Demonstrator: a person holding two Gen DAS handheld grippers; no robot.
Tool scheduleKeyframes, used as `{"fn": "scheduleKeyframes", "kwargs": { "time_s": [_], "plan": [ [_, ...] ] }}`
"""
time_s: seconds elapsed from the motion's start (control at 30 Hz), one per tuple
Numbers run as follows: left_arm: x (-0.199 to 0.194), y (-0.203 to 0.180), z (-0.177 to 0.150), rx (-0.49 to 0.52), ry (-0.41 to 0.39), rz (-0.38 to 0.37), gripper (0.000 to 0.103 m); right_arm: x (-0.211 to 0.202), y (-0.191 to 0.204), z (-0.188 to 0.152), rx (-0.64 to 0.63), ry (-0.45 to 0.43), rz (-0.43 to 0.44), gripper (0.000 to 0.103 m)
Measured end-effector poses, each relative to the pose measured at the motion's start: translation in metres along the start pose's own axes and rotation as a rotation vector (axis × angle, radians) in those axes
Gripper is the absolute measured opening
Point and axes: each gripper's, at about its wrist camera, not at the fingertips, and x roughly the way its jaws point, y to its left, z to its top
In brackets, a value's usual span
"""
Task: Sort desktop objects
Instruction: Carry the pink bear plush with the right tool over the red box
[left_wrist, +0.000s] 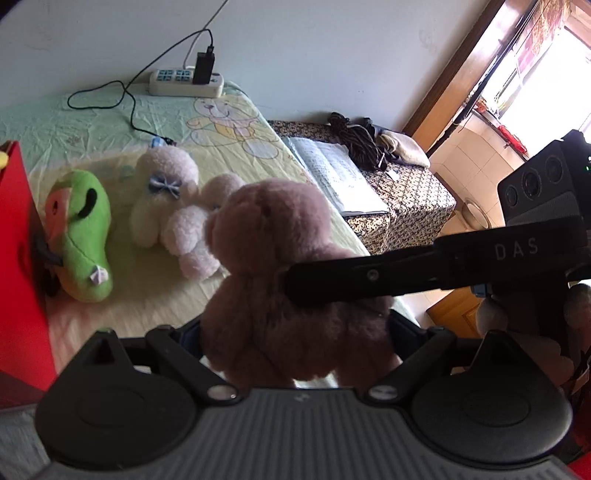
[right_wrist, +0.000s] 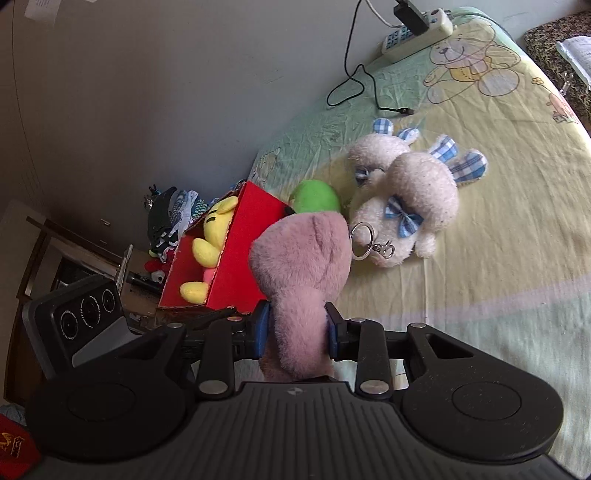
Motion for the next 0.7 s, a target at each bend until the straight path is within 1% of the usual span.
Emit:
{"fn": "scheduleKeyframes", "kwargs": {
  "time_s": [0.13, 0.27, 0.43, 0.5, 0.63, 0.7],
  "plan": [
    [-0.037, 0.018, -0.002, 0.018, -0.059, 0.012, 0.093, 0.018, 0.038, 0.003, -0.044, -0.013, 0.014, 0.033],
    [-0.076, 0.046, 0.000, 0.039, -0.105, 0.004, 0.093, 0.038, 0.077, 0.004, -0.079, -0.038, 0.012, 0.033],
    [-0.126, 0.078, 0.002, 0.080, -0.181, -0.006, 0.093, 0.068, 0.122, 0.003, -0.138, -0.053, 0.001, 0.033],
    [-0.142, 0.091, 0.003, 0.097, -0.203, -0.004, 0.093, 0.079, 0.137, 0.003, -0.147, -0.075, 0.001, 0.033],
    [-0.163, 0.117, 0.004, 0.111, -0.222, -0.016, 0.093, 0.100, 0.160, 0.005, -0.159, -0.114, -0.001, 0.033],
    [-0.173, 0.129, 0.005, 0.123, -0.238, -0.010, 0.093, 0.112, 0.170, 0.007, -0.170, -0.128, -0.001, 0.033]
  ]
}}
